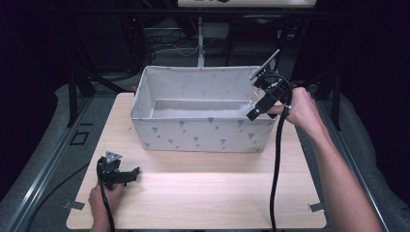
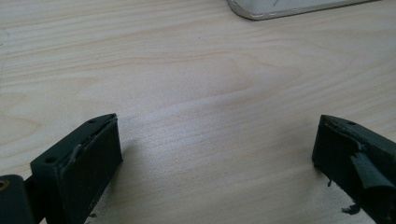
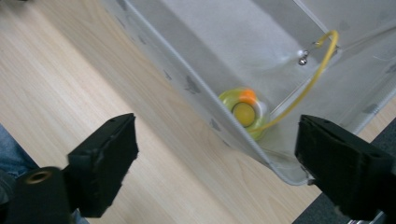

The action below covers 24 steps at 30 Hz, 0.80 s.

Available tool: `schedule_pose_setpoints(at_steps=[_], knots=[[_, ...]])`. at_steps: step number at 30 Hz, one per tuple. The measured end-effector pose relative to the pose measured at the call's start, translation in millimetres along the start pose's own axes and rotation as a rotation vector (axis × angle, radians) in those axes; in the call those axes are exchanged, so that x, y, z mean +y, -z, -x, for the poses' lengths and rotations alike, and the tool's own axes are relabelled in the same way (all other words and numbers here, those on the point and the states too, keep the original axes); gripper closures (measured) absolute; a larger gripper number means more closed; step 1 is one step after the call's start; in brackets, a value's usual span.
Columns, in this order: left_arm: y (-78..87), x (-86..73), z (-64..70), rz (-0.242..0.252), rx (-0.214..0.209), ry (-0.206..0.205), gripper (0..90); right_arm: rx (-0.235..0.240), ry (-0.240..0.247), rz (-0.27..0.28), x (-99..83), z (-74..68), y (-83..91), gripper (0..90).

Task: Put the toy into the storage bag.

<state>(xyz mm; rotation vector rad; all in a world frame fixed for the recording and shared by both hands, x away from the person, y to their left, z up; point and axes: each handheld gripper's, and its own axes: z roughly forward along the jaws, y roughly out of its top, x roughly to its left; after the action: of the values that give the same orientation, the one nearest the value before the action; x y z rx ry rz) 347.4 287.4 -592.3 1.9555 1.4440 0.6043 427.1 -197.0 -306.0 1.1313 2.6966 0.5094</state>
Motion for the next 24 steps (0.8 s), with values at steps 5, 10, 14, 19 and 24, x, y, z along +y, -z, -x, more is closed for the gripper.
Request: schedule_pose_setpoints(at_steps=[5,10,14,19,24], knots=[[0.0,0.0,-0.1,0.000,-0.001,-0.001,1.4,-0.005,0.043,0.015,-3.6,-17.9,2.4,2.5],[0.1,0.1,-0.3,-0.002,0.000,-0.004,1.4,-0.007,0.082,0.022,-9.4,-35.4,0.0,0.0],[0.1,0.1,-0.2,-0.002,0.000,-0.004,1.4,0.002,0.109,0.027,-15.4,-47.8,-6.2,0.0],[0.1,0.1,-0.3,-0.002,0.000,-0.005,1.4,0.008,0.136,0.038,-24.8,-60.1,-15.9,0.0],[0.1,0.1,-0.3,-0.002,0.000,-0.005,1.4,0.014,0.158,0.024,-34.7,-69.1,-29.2,0.0]])
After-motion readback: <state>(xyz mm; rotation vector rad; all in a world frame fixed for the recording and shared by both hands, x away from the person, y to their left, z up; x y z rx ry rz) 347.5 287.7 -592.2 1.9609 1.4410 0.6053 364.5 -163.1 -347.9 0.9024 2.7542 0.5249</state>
